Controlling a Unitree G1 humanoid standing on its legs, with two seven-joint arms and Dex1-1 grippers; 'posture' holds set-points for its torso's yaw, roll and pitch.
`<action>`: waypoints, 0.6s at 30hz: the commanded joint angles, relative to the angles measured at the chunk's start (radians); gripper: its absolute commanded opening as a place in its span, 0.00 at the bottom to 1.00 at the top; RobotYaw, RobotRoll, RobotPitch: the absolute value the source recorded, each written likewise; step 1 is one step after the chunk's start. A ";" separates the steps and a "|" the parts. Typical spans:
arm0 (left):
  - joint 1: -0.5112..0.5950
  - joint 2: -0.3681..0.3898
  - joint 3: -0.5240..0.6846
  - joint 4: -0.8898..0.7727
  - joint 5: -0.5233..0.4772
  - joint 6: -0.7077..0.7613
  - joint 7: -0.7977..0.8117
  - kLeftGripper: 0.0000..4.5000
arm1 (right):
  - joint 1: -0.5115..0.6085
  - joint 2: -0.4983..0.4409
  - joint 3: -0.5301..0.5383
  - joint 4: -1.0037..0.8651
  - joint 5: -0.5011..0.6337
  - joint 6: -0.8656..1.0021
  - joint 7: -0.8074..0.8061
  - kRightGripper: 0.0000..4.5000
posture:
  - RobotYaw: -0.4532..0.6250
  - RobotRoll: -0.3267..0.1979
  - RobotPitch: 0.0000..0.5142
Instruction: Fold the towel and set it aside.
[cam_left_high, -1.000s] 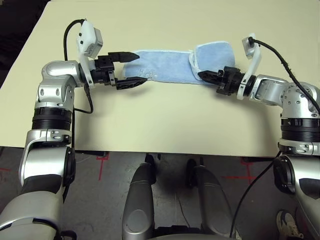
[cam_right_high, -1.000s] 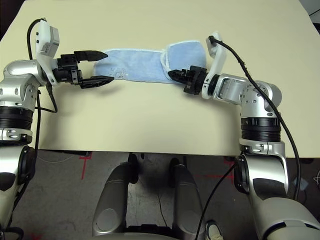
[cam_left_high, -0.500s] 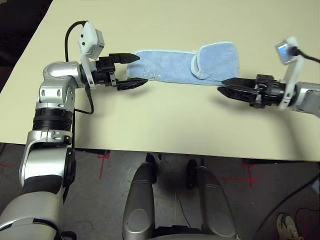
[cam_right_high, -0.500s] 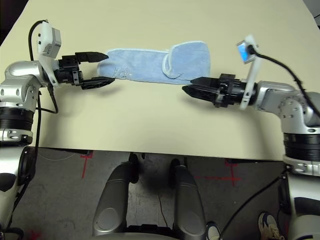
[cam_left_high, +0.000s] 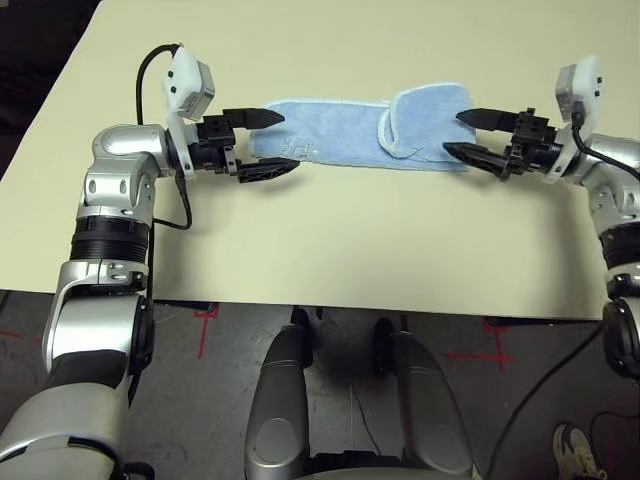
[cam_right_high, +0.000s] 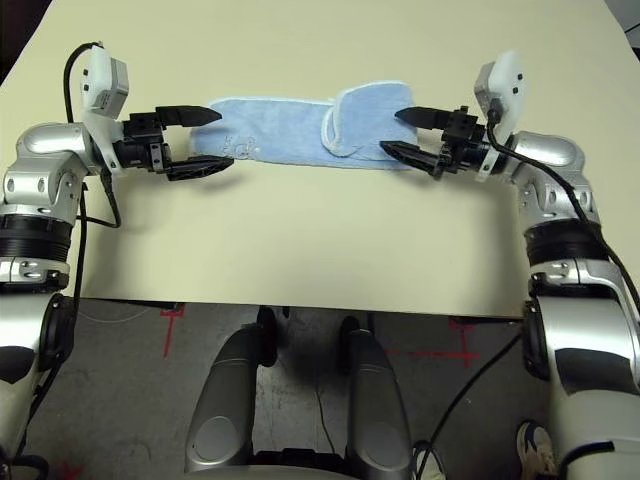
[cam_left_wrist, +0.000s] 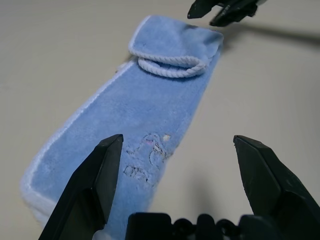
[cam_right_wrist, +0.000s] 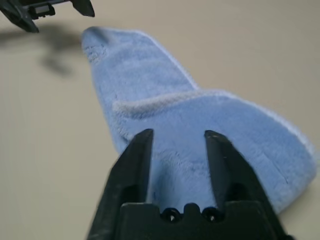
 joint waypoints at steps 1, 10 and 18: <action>0.028 0.012 0.002 -0.033 -0.009 0.012 -0.001 1.00 | -0.024 0.010 -0.014 0.079 -0.023 -0.030 0.018 0.28 | 0.51 0.62 0.63; 0.024 0.004 -0.005 -0.031 -0.004 0.011 0.005 1.00 | -0.123 0.069 0.019 0.244 -0.124 -0.033 -0.022 0.01 | 0.51 0.62 0.63; 0.029 0.003 -0.006 -0.042 -0.007 0.014 0.007 1.00 | -0.142 0.116 0.039 0.337 -0.221 0.049 -0.120 0.01 | 0.52 0.62 0.64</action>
